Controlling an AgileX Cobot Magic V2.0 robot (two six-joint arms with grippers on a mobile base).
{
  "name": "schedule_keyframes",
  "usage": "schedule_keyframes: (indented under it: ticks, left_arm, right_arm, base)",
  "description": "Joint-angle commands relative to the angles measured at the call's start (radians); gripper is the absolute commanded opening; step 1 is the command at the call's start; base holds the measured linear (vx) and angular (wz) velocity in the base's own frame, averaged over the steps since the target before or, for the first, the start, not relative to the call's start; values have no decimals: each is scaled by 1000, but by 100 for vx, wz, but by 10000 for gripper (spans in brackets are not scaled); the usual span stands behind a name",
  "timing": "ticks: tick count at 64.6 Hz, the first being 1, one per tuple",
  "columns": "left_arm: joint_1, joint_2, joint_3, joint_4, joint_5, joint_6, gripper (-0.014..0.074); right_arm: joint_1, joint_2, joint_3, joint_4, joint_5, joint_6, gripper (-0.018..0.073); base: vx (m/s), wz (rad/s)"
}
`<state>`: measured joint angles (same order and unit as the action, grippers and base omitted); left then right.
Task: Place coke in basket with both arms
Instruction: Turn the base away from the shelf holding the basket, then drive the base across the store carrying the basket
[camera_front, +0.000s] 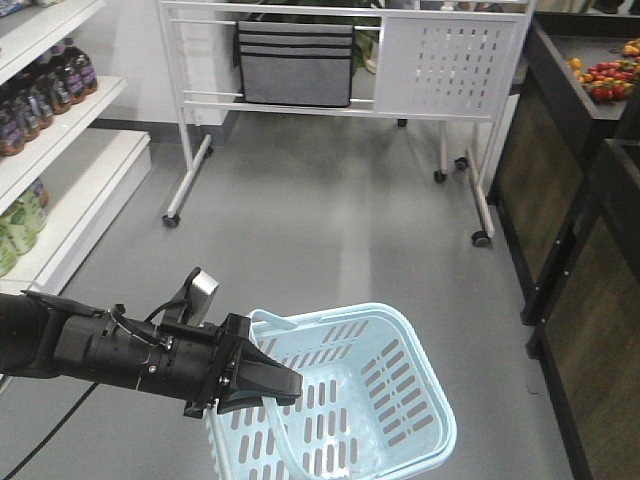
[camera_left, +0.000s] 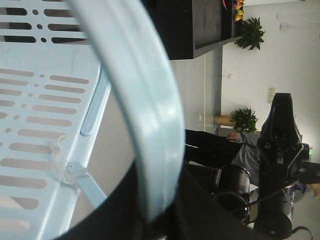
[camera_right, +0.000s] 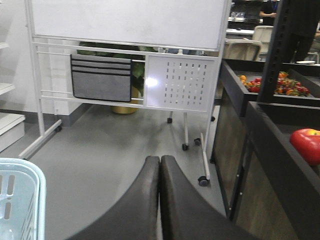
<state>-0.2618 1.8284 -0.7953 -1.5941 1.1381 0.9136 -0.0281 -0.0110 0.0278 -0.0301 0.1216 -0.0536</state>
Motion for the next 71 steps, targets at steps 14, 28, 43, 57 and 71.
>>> schedule_keyframes:
  ticks: [14, 28, 43, 57, 71]
  left_arm:
    - [-7, -52, -15, -67, 100, 10, -7]
    - [-7, -52, -15, -67, 100, 10, -7]
    - [-7, -52, -15, -67, 100, 10, -7]
    - [-7, -52, -15, -67, 100, 10, -7]
    - [-7, -52, -15, -67, 100, 10, -6]
  right_arm:
    - [-5, -12, 8, -4, -78, -6, -10]
    - [-5, -12, 8, -4, -78, -6, -10]
    - [-5, -12, 8, -4, -78, -6, -10]
    - [-5, -12, 8, -4, -78, -6, -10]
    - [-5, -12, 8, -4, -78, -6, -10]
  base:
    - [9, -23]
    - [10, -14]
    - [13, -6]
    - [17, -1]
    - [19, 0]
